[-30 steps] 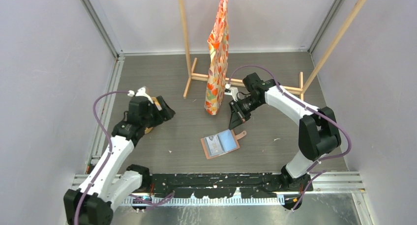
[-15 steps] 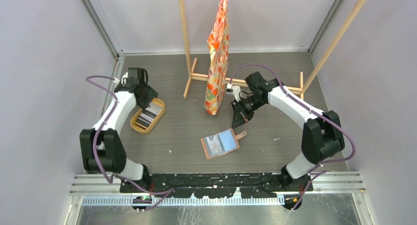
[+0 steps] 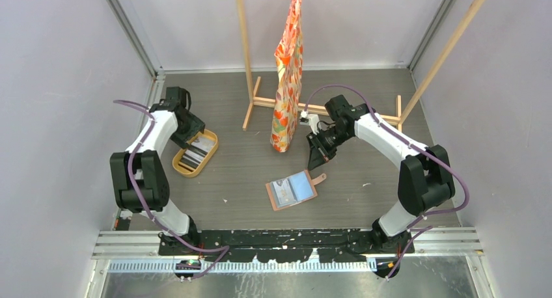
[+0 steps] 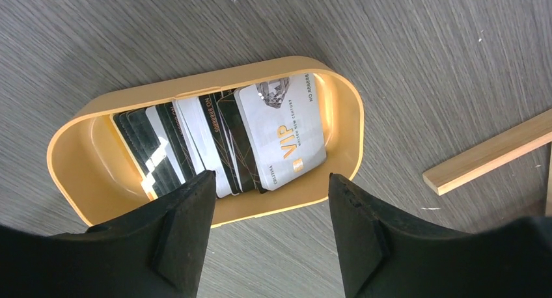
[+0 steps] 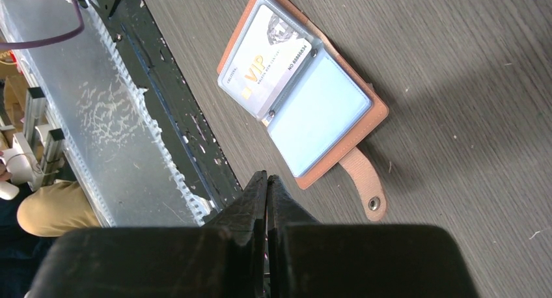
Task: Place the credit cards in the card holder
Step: Adjust the storage box at the center of the board.
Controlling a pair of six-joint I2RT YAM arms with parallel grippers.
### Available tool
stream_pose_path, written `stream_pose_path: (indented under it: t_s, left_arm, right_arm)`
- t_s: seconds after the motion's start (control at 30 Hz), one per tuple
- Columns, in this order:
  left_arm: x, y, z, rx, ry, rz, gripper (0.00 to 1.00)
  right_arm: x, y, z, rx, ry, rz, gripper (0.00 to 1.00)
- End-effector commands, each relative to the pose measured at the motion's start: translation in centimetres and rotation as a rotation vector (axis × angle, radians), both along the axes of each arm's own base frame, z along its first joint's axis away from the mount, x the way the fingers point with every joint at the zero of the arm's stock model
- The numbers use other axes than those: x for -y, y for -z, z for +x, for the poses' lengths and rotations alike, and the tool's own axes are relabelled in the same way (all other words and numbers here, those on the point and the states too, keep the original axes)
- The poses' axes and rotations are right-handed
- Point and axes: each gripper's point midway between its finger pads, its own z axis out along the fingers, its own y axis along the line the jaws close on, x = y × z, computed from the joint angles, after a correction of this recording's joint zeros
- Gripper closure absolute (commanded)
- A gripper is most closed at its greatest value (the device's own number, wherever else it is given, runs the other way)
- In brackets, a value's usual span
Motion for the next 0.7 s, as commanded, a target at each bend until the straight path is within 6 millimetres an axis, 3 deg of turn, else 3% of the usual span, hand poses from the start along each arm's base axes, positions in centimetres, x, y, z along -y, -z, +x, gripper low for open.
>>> stream_pose_path:
  t_s: [0.0, 0.17, 0.4, 0.67]
  left_arm:
    - [0.0, 0.6, -0.2, -0.020, -0.021, -0.014, 0.35]
    - [0.6, 2.6, -0.2, -0.088, -0.004, -0.047, 0.35]
    - [0.8, 3.7, -0.3, -0.151, 0.043, -0.046, 0.34]
    - [1.3, 5.3, -2.8, -0.260, 0.114, -0.025, 0.35]
  right_arm:
    - [-0.3, -1.6, 0.5, 0.044, -0.012, 0.032, 0.95]
    - [-0.3, -1.9, 0.4, 0.053, -0.017, 0.037, 0.95]
    - [-0.2, -1.8, 0.3, 0.044, -0.028, 0.040, 0.95]
    - [-0.2, -1.9, 0.2, 0.048, -0.033, 0.041, 0.95]
